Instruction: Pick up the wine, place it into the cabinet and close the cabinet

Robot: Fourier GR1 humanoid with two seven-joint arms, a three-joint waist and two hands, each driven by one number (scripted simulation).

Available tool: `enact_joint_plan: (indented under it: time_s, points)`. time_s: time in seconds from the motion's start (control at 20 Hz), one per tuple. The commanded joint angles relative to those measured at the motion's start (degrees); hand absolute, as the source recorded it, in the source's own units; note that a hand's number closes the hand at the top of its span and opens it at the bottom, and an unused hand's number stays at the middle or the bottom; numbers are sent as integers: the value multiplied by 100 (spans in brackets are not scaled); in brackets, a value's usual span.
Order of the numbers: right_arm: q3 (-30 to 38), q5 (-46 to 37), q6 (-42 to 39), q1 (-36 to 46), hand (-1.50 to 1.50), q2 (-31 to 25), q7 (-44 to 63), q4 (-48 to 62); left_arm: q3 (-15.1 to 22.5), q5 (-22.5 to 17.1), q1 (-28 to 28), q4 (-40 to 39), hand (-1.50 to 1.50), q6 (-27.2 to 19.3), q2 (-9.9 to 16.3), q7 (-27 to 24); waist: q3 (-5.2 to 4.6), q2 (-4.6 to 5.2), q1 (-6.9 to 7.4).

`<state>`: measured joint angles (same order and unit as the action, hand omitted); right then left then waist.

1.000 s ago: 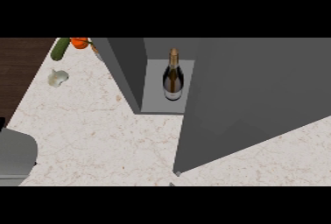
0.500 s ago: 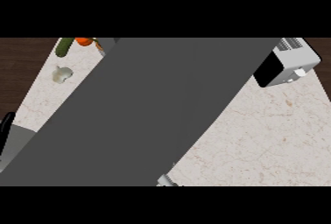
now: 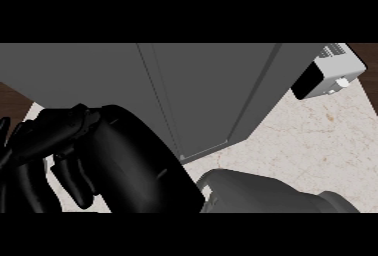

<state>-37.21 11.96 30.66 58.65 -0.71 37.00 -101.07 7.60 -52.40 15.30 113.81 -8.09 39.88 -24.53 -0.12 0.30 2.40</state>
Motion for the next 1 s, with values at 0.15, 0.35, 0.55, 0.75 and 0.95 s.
enact_joint_plan:
  time_s: [0.15, 0.35, 0.55, 0.75, 0.95]
  points:
    - [674, -359, -526, 1117, 150, 55, -422, 1676, -287, -31, 134, -122, -150, 189, -99, 34, 4, -27, -109]
    - [1238, -149, -859, 1346, 150, 26, -851, 2553, -295, 88, -198, -95, -150, -69, -167, 304, 8, -12, -148]
    - [1650, -45, -1240, 1337, 150, 44, -1491, 3347, -391, 205, -49, 68, -150, -18, -236, 340, 10, -11, -114]
    - [1972, 119, -1604, 1418, 150, -121, -1862, 3987, -561, 86, 41, -103, -150, 421, -188, 376, 7, 1, -67]
    - [1951, 4, -1786, 1225, 150, -174, -2359, 4215, -471, 293, -323, -118, -150, 44, -330, 502, 9, 15, -123]
